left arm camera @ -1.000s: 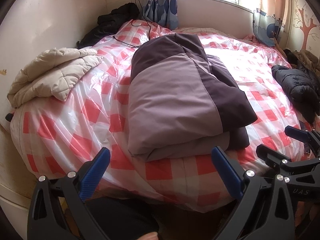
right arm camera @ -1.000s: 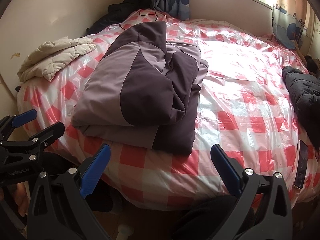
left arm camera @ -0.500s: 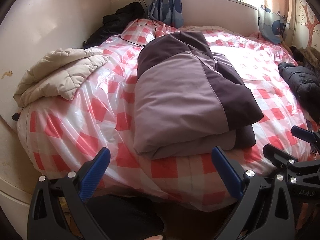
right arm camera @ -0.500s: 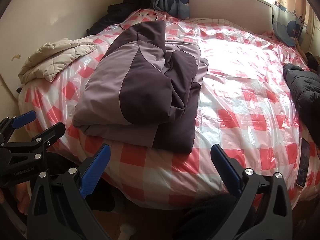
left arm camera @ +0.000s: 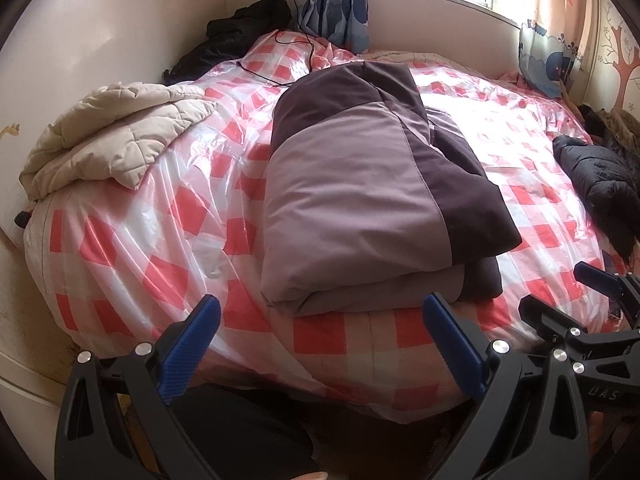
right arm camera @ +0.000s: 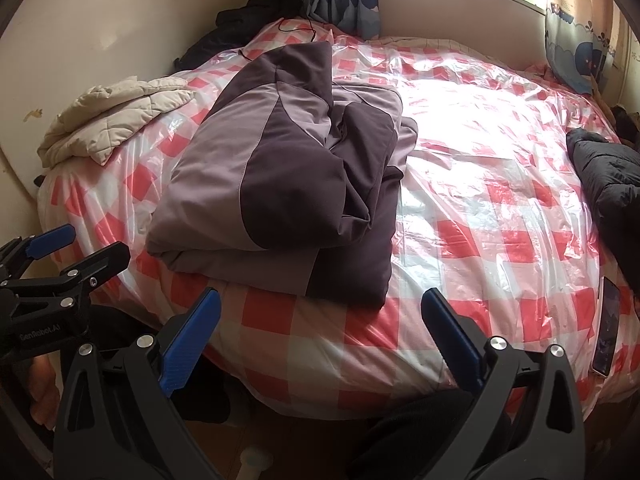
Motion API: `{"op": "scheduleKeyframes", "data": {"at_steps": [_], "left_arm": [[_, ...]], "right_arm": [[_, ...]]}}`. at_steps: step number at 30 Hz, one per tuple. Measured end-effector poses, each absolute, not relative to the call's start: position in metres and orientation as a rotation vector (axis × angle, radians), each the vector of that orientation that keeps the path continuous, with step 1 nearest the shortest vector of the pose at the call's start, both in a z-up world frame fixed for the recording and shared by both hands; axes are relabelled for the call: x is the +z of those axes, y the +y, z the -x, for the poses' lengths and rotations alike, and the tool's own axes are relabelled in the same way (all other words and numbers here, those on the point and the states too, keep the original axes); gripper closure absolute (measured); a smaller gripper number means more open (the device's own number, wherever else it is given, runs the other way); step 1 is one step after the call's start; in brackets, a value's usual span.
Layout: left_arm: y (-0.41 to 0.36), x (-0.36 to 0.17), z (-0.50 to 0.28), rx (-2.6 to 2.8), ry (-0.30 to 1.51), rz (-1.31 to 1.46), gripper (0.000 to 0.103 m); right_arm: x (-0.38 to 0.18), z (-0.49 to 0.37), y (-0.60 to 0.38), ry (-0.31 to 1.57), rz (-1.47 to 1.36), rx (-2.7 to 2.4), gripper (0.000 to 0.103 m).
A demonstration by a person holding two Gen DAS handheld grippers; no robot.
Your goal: Fold large clothes
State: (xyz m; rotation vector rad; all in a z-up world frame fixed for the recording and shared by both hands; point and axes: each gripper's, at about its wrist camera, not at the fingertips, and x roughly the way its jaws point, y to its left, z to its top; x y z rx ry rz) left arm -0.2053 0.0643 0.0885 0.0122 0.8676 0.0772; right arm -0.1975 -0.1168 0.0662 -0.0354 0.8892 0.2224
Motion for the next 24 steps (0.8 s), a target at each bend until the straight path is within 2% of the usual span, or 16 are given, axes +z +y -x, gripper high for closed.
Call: {"op": "scheduleKeyframes", "data": {"at_steps": [24], "left_arm": [[0.055, 0.089, 0.202, 0.073, 0.881, -0.047, 0.006]], "right_arm": [[0.067, 0.194, -0.118, 0.888, 0.031, 0.225, 0.006]]}}
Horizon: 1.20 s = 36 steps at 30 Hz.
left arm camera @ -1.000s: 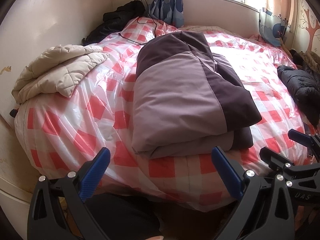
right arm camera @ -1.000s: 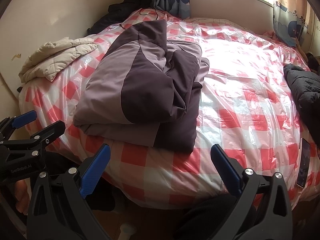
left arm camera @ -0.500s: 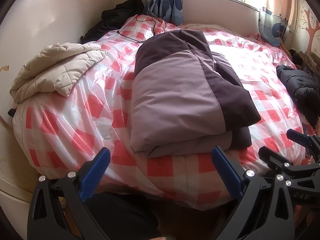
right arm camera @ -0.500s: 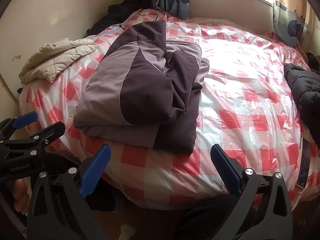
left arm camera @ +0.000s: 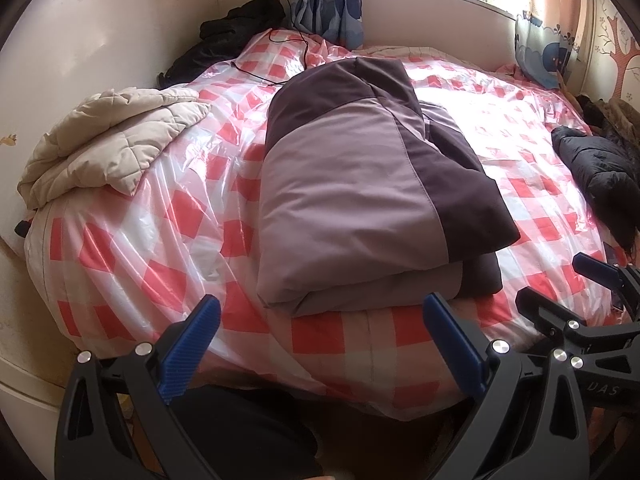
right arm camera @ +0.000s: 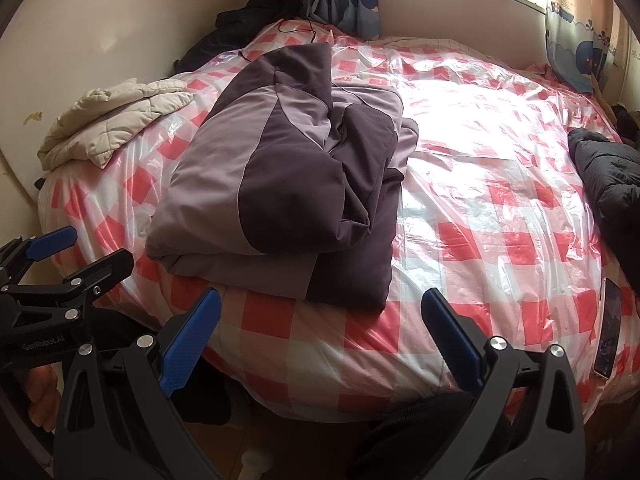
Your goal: Fold large clothes
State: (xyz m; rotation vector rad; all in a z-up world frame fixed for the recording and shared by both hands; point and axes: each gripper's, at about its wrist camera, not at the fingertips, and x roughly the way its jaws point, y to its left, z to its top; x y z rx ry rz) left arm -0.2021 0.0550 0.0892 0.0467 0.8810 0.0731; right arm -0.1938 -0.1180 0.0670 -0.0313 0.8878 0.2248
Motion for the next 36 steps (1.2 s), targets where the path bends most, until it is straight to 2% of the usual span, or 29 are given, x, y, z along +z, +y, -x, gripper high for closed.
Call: {"op": "scheduleKeyframes", "data": {"at_steps": [36], "left_arm": [[0.056, 0.082, 0.178, 0.052, 0.909, -0.035, 0.006]], "right_arm": [[0.06, 0.171, -0.12, 0.899, 0.026, 0.231, 0.006]]}}
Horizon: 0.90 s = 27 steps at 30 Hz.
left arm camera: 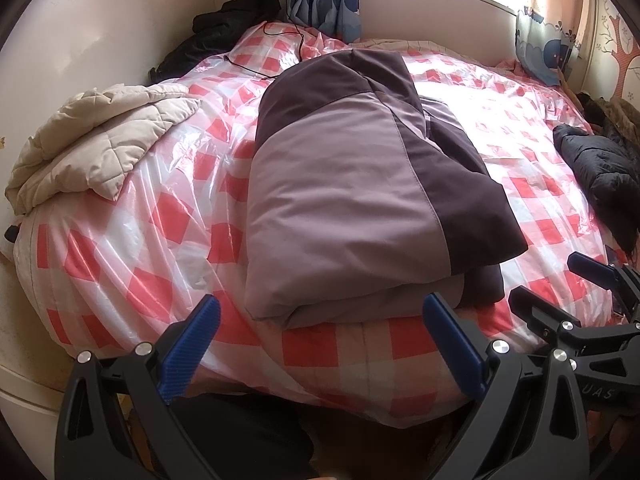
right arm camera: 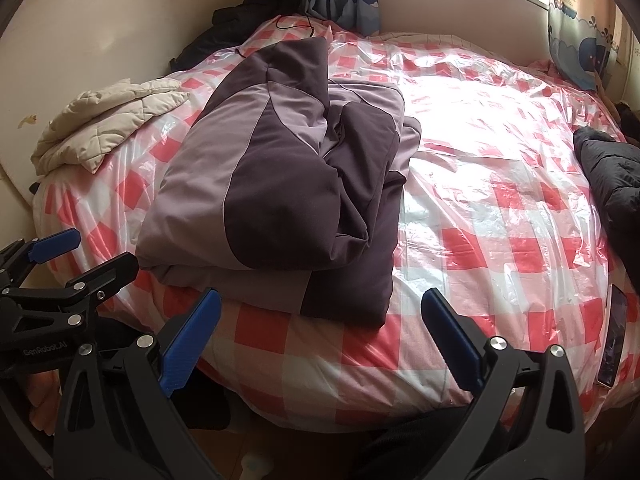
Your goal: Fold large clothes
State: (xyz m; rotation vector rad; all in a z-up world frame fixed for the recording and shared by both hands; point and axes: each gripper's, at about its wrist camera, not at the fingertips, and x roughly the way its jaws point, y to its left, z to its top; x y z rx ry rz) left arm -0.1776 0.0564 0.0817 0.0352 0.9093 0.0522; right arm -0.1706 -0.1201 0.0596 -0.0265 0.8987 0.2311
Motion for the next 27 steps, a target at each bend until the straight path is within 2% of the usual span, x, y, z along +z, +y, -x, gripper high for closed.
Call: {"op": "scheduleKeyframes", "data": {"at_steps": [8, 12, 18, 27], "left_arm": [[0.056, 0.081, 0.178, 0.082, 0.904, -0.048, 0.006], [0.065, 0.081, 0.178, 0.058, 0.916, 0.038, 0.006], [0.062, 0.095, 0.191, 0.121, 0.834, -0.044, 0.006], [0.06, 0.101, 0.204, 0.123, 0.849, -0.052, 0.006]], "right_arm": [[0.059, 0.17, -0.12, 0.897, 0.025, 0.233, 0.006], [0.059, 0.17, -0.119, 0.897, 0.022, 0.232, 0.006], [0.066, 0.177, -0.119, 0.878, 0.017, 0.229, 0.006], [0.079, 0.195, -0.117, 0.846, 0.019, 0.233, 0.006]]}}
